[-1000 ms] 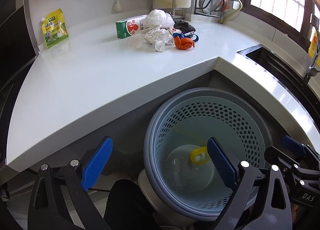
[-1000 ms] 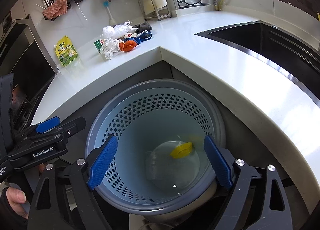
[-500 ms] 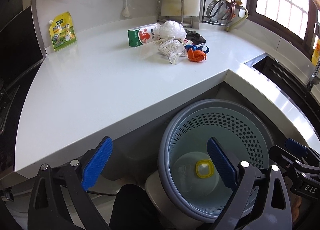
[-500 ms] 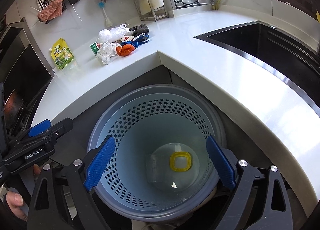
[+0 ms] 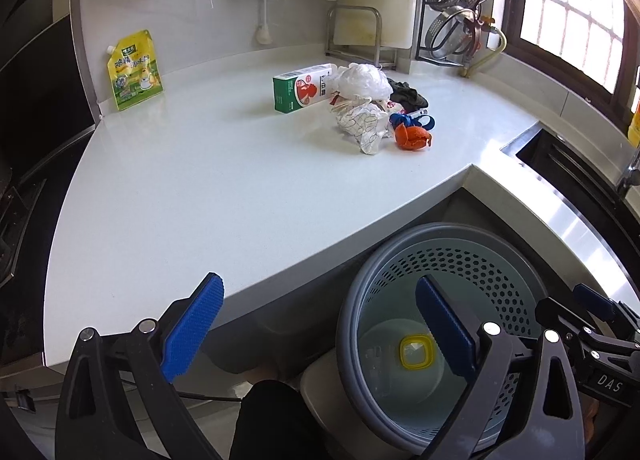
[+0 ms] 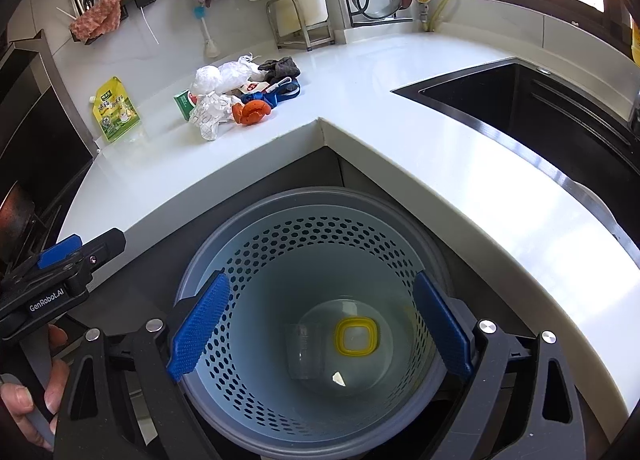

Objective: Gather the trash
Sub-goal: 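Raise both open tools out of the bin toward the trash pile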

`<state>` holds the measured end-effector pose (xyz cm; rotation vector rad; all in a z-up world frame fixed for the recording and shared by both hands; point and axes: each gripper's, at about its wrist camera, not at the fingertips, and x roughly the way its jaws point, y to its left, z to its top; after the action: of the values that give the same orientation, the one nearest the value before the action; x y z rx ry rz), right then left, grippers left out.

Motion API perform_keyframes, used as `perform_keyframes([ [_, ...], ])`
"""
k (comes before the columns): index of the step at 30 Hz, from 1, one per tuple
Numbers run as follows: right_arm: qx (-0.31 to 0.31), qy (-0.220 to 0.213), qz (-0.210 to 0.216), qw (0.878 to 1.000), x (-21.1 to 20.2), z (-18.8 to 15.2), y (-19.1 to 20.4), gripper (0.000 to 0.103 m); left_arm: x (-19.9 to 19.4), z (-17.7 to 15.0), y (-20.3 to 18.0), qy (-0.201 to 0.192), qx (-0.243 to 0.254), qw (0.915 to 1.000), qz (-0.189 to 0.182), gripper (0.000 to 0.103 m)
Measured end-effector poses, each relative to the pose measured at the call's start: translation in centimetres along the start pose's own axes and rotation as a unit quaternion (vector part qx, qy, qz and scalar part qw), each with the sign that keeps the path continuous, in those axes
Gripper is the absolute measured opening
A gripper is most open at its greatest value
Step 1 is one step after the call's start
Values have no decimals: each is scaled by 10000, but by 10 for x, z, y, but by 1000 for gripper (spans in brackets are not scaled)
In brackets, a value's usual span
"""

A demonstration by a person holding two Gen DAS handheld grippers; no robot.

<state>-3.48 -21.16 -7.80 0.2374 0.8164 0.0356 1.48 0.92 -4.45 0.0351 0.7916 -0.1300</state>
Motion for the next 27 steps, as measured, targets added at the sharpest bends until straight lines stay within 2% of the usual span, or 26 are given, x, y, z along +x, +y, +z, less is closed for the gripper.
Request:
perform_keyframes([
  [20, -72, -232, 154, 9996, 27, 44, 29, 89, 18, 38, 41, -276, -157, 9985, 455, 95],
  [27, -245, -362, 14, 9990, 34, 63, 35, 89, 23, 54, 46, -420, -203, 9974, 550, 95],
])
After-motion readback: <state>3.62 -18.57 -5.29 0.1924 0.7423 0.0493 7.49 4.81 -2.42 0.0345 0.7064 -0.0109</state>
